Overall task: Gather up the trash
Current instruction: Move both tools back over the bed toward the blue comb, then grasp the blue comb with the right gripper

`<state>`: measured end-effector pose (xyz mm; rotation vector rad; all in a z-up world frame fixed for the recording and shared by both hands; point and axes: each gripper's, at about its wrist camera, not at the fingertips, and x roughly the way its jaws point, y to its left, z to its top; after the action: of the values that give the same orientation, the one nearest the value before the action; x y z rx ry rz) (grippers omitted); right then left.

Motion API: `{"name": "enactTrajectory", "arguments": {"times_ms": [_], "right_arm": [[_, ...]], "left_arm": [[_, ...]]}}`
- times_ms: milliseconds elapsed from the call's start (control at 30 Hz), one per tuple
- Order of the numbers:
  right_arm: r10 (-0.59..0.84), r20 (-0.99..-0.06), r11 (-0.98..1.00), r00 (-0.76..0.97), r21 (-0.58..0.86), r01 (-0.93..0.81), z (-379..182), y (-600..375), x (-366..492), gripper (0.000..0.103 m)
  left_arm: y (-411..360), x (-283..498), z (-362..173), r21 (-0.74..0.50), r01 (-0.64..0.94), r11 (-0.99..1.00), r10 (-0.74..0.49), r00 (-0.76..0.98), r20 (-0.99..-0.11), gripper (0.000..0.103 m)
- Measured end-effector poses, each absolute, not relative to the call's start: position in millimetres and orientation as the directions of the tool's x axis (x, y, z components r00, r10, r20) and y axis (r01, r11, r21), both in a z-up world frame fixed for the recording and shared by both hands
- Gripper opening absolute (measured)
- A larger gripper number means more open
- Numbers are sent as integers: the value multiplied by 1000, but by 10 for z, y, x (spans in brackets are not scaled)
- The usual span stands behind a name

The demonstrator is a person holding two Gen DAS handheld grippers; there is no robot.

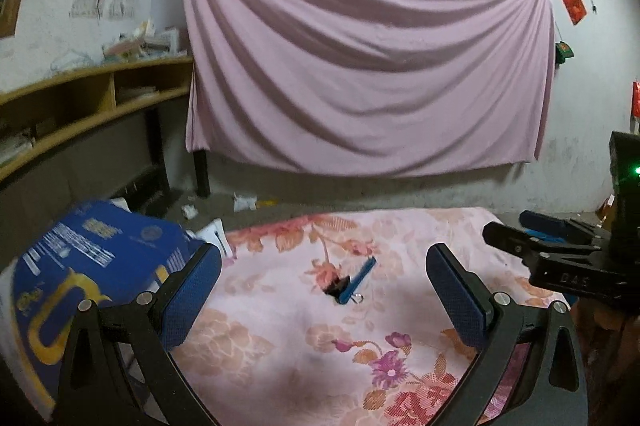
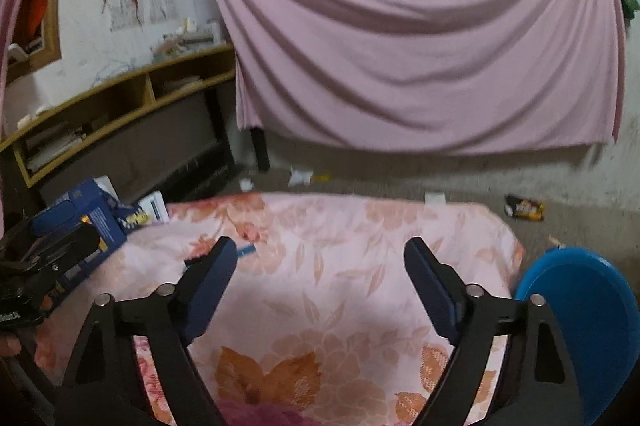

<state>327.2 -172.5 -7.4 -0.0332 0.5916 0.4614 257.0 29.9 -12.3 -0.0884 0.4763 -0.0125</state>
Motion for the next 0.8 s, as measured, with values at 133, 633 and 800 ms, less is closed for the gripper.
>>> {"name": "enactTrajectory", "arguments": {"times_ms": [133,633,800], "right_arm": [[411,-608,894,679,122,-432,-169,-1651,3423,73],[476,-744,852,470,258,-455,-517,-1064,3977,39],[504,-767,832,396,309,-461,-628,-879,4120,36]], "left_arm": [[328,2774,-240,-127,-1,992,-67,846,-529,85],[516,3254,-568,-187,-85,979,-69,721,-690,36],[585,3252,-602,-206,-117,972,-62,714,-698,36]]}}
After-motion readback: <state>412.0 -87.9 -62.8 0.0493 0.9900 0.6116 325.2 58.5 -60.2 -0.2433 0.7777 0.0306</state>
